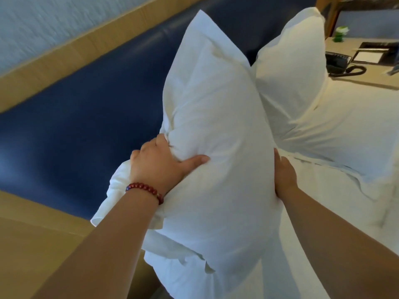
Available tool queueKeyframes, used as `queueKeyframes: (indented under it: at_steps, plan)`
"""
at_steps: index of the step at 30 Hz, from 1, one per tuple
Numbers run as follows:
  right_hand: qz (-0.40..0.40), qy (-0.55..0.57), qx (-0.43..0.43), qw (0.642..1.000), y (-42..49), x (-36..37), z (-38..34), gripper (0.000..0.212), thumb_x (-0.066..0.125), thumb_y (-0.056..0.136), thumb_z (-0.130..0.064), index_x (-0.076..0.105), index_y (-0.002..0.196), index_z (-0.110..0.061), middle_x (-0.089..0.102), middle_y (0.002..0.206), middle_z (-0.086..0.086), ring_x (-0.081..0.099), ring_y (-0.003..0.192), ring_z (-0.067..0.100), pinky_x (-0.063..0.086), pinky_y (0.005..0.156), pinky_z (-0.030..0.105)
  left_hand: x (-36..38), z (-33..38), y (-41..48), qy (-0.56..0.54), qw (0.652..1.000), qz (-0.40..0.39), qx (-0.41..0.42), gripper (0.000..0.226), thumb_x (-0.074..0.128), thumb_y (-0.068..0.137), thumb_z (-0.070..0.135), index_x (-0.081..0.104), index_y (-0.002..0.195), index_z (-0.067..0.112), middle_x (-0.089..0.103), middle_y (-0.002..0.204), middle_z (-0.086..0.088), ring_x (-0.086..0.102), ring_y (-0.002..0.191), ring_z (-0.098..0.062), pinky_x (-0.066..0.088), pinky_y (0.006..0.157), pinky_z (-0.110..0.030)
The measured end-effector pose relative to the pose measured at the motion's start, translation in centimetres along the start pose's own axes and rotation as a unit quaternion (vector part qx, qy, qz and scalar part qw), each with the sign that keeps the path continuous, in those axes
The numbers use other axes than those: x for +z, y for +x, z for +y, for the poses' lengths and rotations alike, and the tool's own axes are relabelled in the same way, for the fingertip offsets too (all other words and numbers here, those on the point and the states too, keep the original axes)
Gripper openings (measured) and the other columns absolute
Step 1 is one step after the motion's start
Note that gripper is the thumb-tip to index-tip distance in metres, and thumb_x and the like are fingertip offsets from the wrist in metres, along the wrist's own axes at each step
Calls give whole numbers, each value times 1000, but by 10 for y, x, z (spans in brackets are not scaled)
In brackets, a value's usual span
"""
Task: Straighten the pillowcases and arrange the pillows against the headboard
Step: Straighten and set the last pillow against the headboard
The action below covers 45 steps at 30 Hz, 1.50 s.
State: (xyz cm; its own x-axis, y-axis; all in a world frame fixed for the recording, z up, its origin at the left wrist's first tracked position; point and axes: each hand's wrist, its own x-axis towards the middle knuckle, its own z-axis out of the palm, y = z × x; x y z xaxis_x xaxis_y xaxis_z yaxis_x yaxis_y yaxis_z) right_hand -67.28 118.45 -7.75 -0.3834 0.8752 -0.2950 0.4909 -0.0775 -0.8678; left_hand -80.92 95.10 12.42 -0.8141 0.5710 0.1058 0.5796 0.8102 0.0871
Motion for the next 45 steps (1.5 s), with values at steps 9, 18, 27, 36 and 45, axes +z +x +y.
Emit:
queueKeyframes:
  at_steps: [9,18,27,36,45]
  plan:
    - [92,-19,-57,994,-49,-52,-44,79,35,87,-76,61,71,-4,63,75,10,57,78,33,34,66,36,-58,-5,3,-123,991,18,43,61,61,62,81,56,94,29,60,78,11,51,68,-9,42,68,-32]
    - [152,-96,-84,980,-73,-170,-127,96,35,76,-88,65,105,-2,65,108,20,58,95,38,41,77,39,-126,32,-23,-192,975,83,75,64,61,64,83,58,96,27,57,82,16,54,77,-9,40,68,-29]
    - [134,-176,-68,973,-81,-139,-99,86,30,82,-81,50,132,-13,55,132,17,50,123,38,38,100,47,-84,26,-36,-120,991,31,-47,98,52,56,93,51,114,14,59,101,-4,58,87,-27,51,75,-41]
    - [16,-156,-143,977,-101,-56,54,77,21,88,-71,17,154,-32,3,164,8,-1,151,26,-3,121,38,-25,-4,-33,-101,990,60,-76,80,56,65,85,49,98,12,58,86,-4,57,76,-26,51,67,-40]
    - [84,-113,140,980,-66,-75,82,96,25,75,-90,2,154,-39,11,163,8,18,146,35,15,114,58,2,18,11,-35,995,96,-3,83,51,73,81,47,108,6,55,106,-10,54,103,-33,48,85,-52]
